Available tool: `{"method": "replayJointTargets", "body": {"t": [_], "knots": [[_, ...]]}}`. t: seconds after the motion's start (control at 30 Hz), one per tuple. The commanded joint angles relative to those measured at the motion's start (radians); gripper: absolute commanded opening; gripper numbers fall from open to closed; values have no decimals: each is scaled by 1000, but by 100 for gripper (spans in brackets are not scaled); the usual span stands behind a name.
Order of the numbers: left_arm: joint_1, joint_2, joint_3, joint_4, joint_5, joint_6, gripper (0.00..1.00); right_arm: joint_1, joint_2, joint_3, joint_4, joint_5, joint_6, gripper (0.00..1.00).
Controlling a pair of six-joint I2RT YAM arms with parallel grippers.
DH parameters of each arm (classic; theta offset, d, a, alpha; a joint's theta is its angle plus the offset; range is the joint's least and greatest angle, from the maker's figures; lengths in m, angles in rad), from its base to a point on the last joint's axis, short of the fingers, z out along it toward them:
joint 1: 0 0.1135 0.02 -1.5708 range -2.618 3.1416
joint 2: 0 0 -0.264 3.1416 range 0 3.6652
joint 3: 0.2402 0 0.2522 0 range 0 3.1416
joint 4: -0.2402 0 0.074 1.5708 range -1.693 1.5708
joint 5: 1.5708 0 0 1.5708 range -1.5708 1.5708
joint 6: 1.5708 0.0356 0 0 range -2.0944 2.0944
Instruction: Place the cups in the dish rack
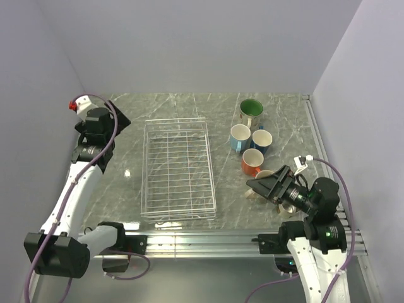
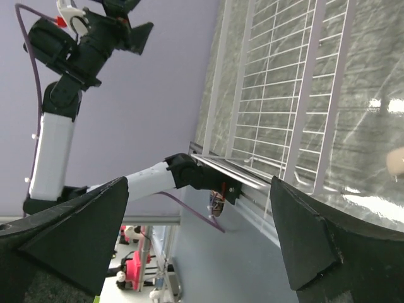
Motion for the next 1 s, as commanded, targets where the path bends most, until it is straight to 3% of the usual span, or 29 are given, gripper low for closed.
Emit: {"method": "replayJointTargets", "body": {"t": [0.0,0.13,0.23,0.27,0.4,0.53,0.63,0.87,0.97], "knots": [[-4,-44,52,-155,-33,-102,99,5,59,49,110,-28,3,100],[-6,-101,75,-253,14,-108,99,5,131,168,35,45,-89,98],[-4,-164,66,-268,182,-80,99,5,171,185,-26,85,-126,94],[-6,-175,63,-273,207,-95,99,5,199,194,-64,110,-143,89],[-6,-184,65,-276,417,-111,99,5,315,315,-420,432,-269,84],[-6,-181,92,-299,528,-118,98,19,383,414,-560,600,-266,82],[-21,-196,97,-308,539,-131,96,57,409,417,-596,669,-232,80],[-68,-179,62,-302,554,-134,91,289,553,386,-498,803,-183,79],[-91,-181,66,-313,539,-126,91,315,613,389,-442,832,-178,79]]}}
